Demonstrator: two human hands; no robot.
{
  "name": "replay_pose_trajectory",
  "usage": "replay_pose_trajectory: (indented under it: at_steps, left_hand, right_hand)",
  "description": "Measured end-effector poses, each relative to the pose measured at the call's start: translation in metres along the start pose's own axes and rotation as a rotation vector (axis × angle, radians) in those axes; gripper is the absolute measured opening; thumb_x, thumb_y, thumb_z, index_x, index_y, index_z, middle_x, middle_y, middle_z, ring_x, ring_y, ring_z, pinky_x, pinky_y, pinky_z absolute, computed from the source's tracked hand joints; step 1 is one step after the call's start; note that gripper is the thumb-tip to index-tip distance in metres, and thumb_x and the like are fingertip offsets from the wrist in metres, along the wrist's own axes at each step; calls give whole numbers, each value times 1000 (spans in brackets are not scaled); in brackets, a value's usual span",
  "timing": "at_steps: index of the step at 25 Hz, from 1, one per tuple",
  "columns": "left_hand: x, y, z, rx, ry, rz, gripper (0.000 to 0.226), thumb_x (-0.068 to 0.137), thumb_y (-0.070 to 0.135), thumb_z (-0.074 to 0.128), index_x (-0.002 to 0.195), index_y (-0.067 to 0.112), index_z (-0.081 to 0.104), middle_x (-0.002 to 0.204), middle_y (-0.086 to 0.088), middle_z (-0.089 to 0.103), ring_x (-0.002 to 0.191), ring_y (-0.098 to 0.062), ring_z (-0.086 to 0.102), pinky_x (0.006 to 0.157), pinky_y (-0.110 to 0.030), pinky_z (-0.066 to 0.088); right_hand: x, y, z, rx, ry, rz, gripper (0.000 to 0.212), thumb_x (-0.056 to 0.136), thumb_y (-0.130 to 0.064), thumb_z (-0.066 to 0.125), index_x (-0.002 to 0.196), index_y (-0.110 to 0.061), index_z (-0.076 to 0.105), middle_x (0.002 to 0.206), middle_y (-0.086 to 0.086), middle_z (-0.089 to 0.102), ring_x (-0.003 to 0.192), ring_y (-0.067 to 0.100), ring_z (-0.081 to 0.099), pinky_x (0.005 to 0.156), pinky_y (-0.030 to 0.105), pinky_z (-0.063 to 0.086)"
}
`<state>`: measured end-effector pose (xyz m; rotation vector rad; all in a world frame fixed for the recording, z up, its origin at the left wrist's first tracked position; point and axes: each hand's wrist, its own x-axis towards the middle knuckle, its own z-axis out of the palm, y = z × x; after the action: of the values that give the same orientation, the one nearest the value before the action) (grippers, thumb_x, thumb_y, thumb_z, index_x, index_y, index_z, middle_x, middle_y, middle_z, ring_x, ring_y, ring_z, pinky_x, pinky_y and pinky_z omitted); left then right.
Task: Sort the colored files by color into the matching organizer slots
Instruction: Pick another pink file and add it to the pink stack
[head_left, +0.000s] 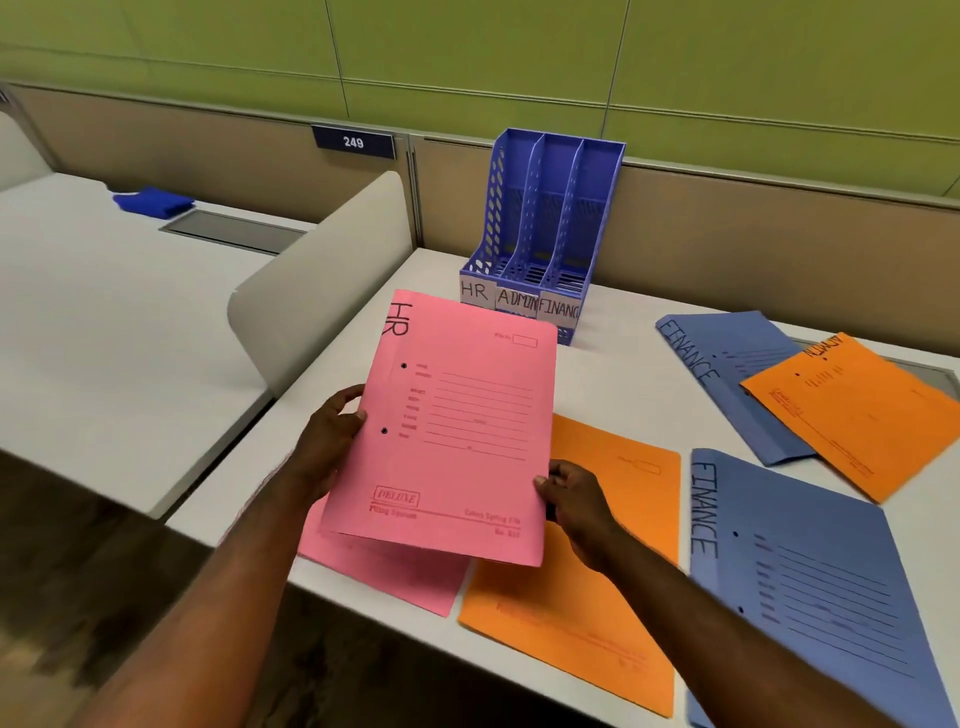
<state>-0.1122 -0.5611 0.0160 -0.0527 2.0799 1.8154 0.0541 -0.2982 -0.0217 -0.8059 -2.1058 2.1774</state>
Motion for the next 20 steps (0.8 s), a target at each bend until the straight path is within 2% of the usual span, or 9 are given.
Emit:
replay_pose_trajectory:
  at_steps: [2, 7, 10, 14, 15, 17, 18, 20]
  left_hand:
    - [5, -9, -15, -8, 17, -41, 29, 98, 15, 47, 119, 32, 59, 101, -14, 74, 86, -31, 71, 86, -53, 54]
    - [15, -34, -36, 28, 62, -126, 26, 99, 14, 48, 119, 27, 59, 108, -23, 69, 98, -39, 66, 93, -60, 48]
    - [23, -47, -45, 77, 70, -178, 29, 100, 13, 47, 125, 21, 57, 109, -23, 68, 92, -35, 64, 94, -59, 48]
    - [35, -57, -50, 184, 86, -224, 29, 99, 13, 47, 123, 22, 60, 111, -22, 68, 90, -35, 65, 89, -53, 53]
    - [37, -59, -51, 207, 93, -227, 28, 99, 14, 47, 122, 23, 61, 109, -21, 69, 89, -35, 66, 87, -53, 54]
    - [41, -61, -51, 248, 114, -220, 26, 98, 15, 49, 119, 24, 63, 100, -18, 70, 80, -32, 64, 76, -43, 55]
    - [42, -63, -51, 269, 124, -213, 26, 97, 16, 50, 118, 23, 64, 96, -17, 70, 76, -29, 61, 67, -37, 50]
    - [45, -64, -49, 304, 134, -203, 27, 96, 17, 52, 119, 21, 63, 96, -15, 70, 73, -26, 59, 61, -28, 42]
  right_hand:
    - [-4, 6, 14, -5, -37, 38, 21, 100, -8, 42, 111, -7, 60, 108, 11, 70, 98, 26, 69, 87, 46, 57]
    - [-8, 21, 40, -92, -95, 128, 25, 99, -7, 39, 110, -7, 61, 106, 14, 70, 95, 32, 67, 85, 46, 54]
    - [-8, 26, 51, -118, -133, 204, 26, 97, -2, 38, 113, -3, 59, 102, 18, 69, 82, 28, 62, 73, 41, 51]
    - [-11, 29, 62, -99, -221, 308, 23, 97, -4, 45, 115, -3, 57, 98, 17, 69, 66, 20, 58, 59, 29, 48]
    - [-11, 29, 64, -81, -241, 319, 22, 97, -6, 47, 116, -3, 57, 100, 16, 69, 68, 21, 61, 60, 30, 51]
    - [-11, 32, 66, -35, -271, 331, 23, 97, -8, 50, 118, -4, 57, 108, 17, 69, 88, 31, 68, 76, 38, 57]
    - [-11, 33, 66, -20, -285, 337, 24, 97, -9, 51, 120, -4, 56, 112, 18, 68, 100, 36, 67, 86, 43, 55]
    - [-13, 35, 65, -8, -322, 342, 28, 96, -10, 52, 123, -4, 56, 118, 17, 66, 111, 37, 63, 92, 44, 52]
